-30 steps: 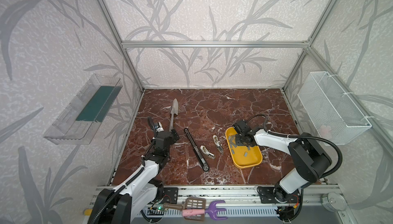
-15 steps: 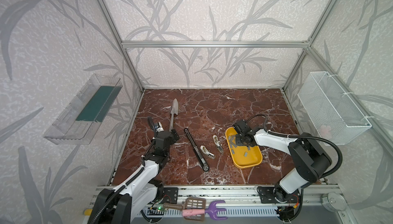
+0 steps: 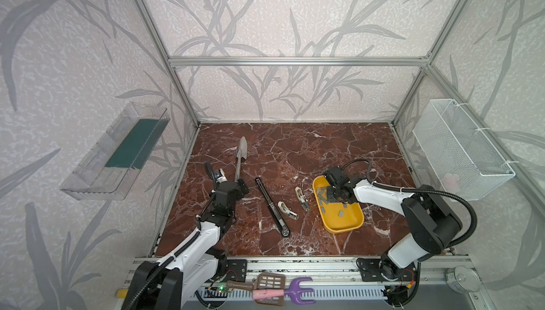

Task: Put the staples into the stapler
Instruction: 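Close the right gripper on a staple strip in the tray, then carry the strip to the stapler with the right gripper while the left gripper follows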

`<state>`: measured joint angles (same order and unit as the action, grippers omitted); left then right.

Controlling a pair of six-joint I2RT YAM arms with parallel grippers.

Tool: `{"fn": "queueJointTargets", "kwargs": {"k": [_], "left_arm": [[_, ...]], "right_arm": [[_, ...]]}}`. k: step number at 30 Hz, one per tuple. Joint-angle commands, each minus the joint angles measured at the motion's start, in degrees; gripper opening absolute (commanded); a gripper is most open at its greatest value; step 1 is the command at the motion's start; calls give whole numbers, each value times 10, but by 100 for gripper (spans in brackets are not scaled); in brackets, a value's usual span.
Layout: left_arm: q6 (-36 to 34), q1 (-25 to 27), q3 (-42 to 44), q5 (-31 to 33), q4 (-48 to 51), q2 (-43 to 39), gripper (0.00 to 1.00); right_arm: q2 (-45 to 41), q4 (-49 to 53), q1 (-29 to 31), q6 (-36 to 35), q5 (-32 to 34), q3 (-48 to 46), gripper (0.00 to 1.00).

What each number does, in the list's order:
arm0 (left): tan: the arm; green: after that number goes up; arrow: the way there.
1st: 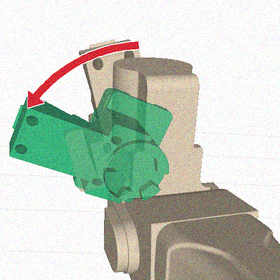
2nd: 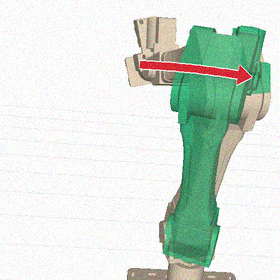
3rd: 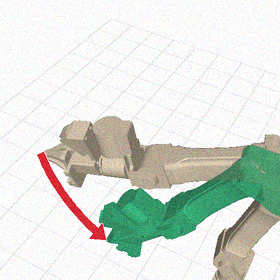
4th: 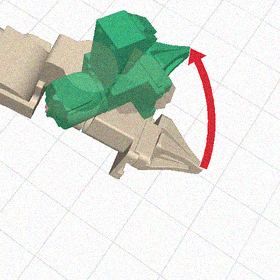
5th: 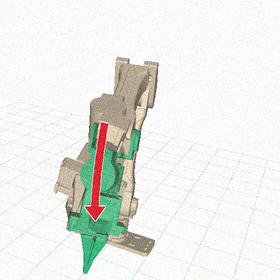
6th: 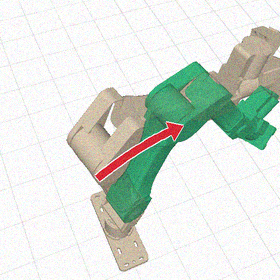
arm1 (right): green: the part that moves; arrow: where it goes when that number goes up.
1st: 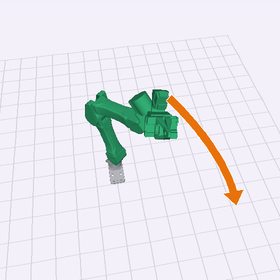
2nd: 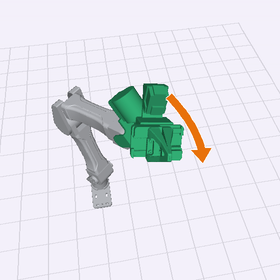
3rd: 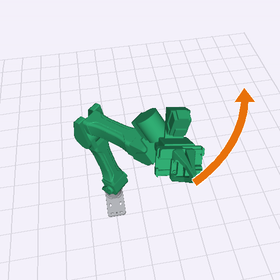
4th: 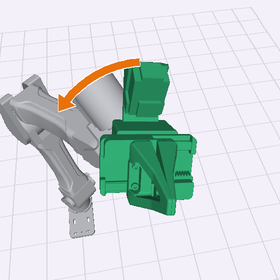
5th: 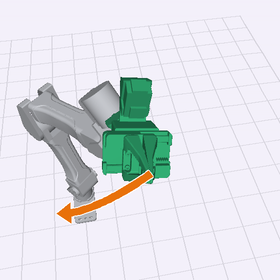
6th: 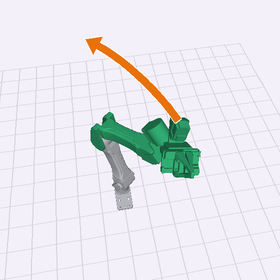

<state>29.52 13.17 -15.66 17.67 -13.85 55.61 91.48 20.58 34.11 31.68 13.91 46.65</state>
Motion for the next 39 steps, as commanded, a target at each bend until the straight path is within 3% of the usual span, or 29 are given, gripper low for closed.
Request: {"fn": "queueJointTargets", "kwargs": {"k": [1, 8, 10, 11, 13, 14, 17, 23, 28, 32, 39], "left_arm": [[-3, -1, 3, -5, -18, 1, 99], [30, -1, -9, -29, 6, 20, 99], [178, -1, -62, -7, 198, 12, 99], [208, -1, -87, -32, 258, 7, 99], [182, 2, -93, -140, 259, -5, 99], [182, 2, -83, -157, 250, -13, 99], [204, 2, -40, -127, 250, -55, 99], [254, 1, -3, -169, 302, -234, 99], [240, 1, -26, -187, 438, -375, 99], [228, 1, -8, -171, 495, -418, 99], [193, 2, 21, -224, 445, -395, 99]], "right_arm": [[-40, 17, -1, -5, 1, -26, 11], [-163, 1, 28, -32, 59, -65, 11], [-206, 2, 45, -39, 76, -70, 10], [-226, 1, 52, -44, 78, -72, 10], [-276, -6, 69, -56, 66, -69, 10], [-295, -11, 78, -58, 54, -66, 10], [-338, -40, 134, -66, 61, -49, 12], [-269, -57, 215, -91, 87, 56, 11], [-208, -116, 242, -116, 82, 73, 10], [-206, -155, 296, -116, 118, 26, 9], [-161, -250, 311, -94, 66, -35, 6]]}}
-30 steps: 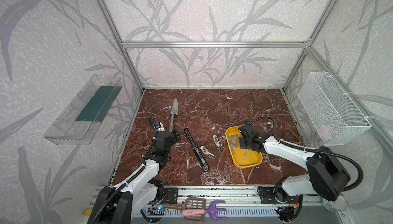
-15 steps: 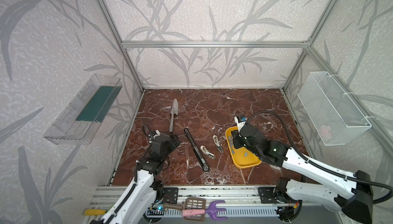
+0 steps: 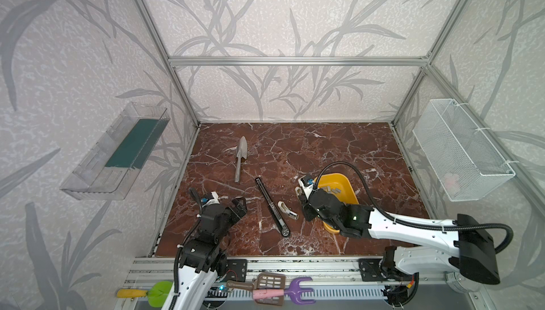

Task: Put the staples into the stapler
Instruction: 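Carry the strip to the stapler with the right gripper while the left gripper follows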

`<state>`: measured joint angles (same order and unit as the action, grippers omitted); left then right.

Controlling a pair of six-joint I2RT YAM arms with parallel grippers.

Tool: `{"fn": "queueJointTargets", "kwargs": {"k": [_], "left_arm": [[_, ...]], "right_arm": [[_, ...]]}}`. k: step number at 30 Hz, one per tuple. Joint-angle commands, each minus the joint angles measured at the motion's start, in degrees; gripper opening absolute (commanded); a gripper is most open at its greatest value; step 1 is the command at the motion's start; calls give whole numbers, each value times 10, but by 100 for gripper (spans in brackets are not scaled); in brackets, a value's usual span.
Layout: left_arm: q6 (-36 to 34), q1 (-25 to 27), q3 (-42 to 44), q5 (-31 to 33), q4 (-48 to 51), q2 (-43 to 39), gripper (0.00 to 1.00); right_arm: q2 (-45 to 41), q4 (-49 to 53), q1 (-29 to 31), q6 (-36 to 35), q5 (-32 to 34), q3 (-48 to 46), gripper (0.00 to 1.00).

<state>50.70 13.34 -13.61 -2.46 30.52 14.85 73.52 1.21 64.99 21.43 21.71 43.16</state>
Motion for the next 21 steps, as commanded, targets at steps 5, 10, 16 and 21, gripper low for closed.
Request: {"fn": "queueJointTargets", "kwargs": {"k": [5, 10, 16, 21], "left_arm": [[-8, 0, -10, -43, -48, 83, 99], [-11, 0, -44, -75, -120, 189, 99], [-26, -1, -41, -89, -281, 292, 99], [-84, -5, -83, -43, -252, 318, 99]], "right_arm": [[58, -100, 1, -21, -76, -7, 4], [69, -97, -1, -61, -119, -21, 3], [92, -104, -4, -96, -153, -24, 0], [96, -148, -21, -120, -247, -41, 0]]}}
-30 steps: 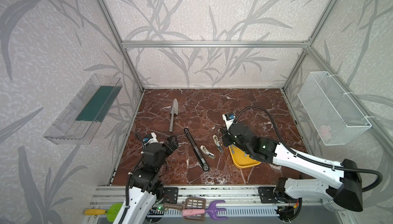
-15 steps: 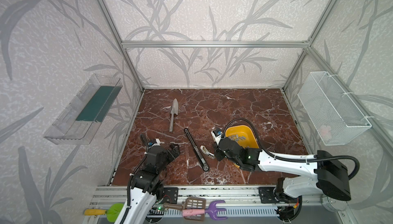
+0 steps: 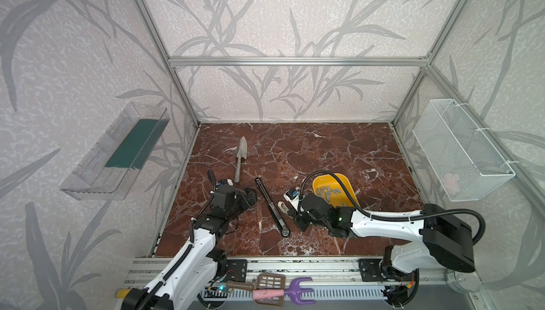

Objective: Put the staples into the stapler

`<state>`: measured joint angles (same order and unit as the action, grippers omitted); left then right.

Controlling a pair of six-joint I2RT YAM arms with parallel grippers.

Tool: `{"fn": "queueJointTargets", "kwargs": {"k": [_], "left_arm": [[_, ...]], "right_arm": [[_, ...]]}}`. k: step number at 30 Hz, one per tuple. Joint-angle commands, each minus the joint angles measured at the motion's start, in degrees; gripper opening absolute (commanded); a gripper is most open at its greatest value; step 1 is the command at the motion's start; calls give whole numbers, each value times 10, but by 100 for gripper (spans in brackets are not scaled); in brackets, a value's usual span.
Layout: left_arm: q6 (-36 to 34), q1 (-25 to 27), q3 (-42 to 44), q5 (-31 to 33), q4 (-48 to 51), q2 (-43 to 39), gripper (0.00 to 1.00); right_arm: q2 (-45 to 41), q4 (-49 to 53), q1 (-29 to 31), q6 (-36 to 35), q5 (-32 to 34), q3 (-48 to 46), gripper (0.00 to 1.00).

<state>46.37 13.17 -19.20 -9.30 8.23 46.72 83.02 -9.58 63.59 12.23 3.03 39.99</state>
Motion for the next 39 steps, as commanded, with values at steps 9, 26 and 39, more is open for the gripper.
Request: {"fn": "queueJointTargets", "kwargs": {"k": [9, 26, 39], "left_arm": [[-98, -5, 1, 85, -31, -42, 99], [-104, -5, 16, 90, -74, 6, 99], [-105, -5, 10, 79, -76, 25, 99]], "right_arm": [[-28, -172, -27, -150, -35, -101, 0], [65, -40, -127, -140, -285, 8, 0], [98, -52, -128, -128, -263, 13, 0]]}}
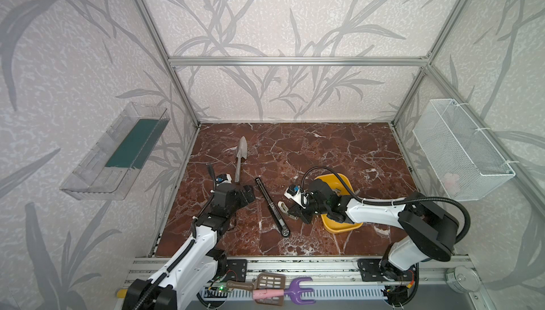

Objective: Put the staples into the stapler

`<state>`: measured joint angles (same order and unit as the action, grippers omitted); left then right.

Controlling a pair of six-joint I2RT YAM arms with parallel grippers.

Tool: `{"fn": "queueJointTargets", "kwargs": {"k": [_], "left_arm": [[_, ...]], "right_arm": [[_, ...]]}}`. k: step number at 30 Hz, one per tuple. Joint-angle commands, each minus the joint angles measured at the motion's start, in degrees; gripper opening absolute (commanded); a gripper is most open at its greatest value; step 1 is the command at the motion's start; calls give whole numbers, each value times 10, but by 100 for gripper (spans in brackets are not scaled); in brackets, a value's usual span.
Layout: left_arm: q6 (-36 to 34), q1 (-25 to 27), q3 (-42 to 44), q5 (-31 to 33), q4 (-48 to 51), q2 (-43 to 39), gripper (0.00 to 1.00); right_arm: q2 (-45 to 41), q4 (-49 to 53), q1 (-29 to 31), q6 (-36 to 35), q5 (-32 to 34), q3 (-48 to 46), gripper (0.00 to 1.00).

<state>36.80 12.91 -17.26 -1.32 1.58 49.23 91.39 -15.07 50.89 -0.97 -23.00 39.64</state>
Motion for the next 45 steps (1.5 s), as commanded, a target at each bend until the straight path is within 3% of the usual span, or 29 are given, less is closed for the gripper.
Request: {"fn": "queueJointTargets", "kwargs": {"k": [1, 21, 37, 45], "left_arm": [[-9, -3, -11, -1, -9, -1, 99], [-9, -3, -9, -4, -10, -4, 99], [-10, -3, -9, -9, -13, -1, 99], [-10, -3, -9, -9, -12, -1, 99]], "right_arm": [[17, 1, -1, 5, 3, 17, 0], [29, -22, 22, -26, 78, 13, 0], [11, -34, 25, -60, 90, -1, 0], [12, -11, 25, -57, 147, 5, 0]]}}
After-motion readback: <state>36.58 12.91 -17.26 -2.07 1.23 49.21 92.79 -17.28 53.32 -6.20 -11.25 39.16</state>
